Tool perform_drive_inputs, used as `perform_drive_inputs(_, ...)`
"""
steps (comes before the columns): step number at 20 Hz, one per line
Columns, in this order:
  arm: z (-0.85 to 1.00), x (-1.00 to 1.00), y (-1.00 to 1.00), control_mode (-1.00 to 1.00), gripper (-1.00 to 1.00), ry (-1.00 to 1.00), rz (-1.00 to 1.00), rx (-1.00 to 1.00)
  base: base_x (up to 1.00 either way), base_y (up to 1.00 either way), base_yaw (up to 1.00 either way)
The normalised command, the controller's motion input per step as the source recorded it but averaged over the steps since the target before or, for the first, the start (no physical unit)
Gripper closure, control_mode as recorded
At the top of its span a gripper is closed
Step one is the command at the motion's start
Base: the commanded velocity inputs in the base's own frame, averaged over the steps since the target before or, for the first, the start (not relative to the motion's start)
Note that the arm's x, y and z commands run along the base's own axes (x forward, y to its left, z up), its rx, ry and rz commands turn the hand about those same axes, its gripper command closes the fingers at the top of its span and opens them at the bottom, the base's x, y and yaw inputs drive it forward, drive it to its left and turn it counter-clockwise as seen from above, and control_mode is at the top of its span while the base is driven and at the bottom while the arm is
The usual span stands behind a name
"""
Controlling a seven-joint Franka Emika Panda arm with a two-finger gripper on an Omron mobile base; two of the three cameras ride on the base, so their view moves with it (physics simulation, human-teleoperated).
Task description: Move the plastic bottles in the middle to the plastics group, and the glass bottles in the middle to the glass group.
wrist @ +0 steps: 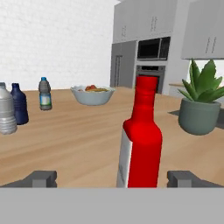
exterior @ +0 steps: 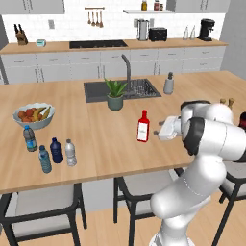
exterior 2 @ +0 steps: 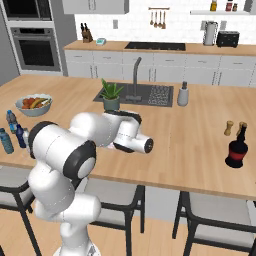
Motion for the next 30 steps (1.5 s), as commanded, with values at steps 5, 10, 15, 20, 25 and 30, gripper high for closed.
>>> perform_drive_inputs(5,-0.11,0.29,0.05,-1.00,-1.00,0.00,0.00,0.00,0.00,0.00,0.00)
perform_drive_inputs(10,-0.11,0.27,0.07,-1.00,-1.00,0.00,0.00,0.00,0.00,0.00,0.00)
perform_drive_inputs(15,-0.10,0.14,0.09,-1.00,-1.00,0.00,0.00,0.00,0.00,0.00,0.00)
perform_drive_inputs(20,-0.07,0.01,0.13,-1.00,-1.00,0.00,0.00,0.00,0.00,0.00,0.00)
perform_drive_inputs(25,0.00,0.06,0.19,-1.00,-1.00,0.00,0.00,0.00,0.00,0.00,0.00)
perform_drive_inputs(30,0.00,0.18,0.08,-1.00,-1.00,0.00,0.00,0.00,0.00,0.00,0.00)
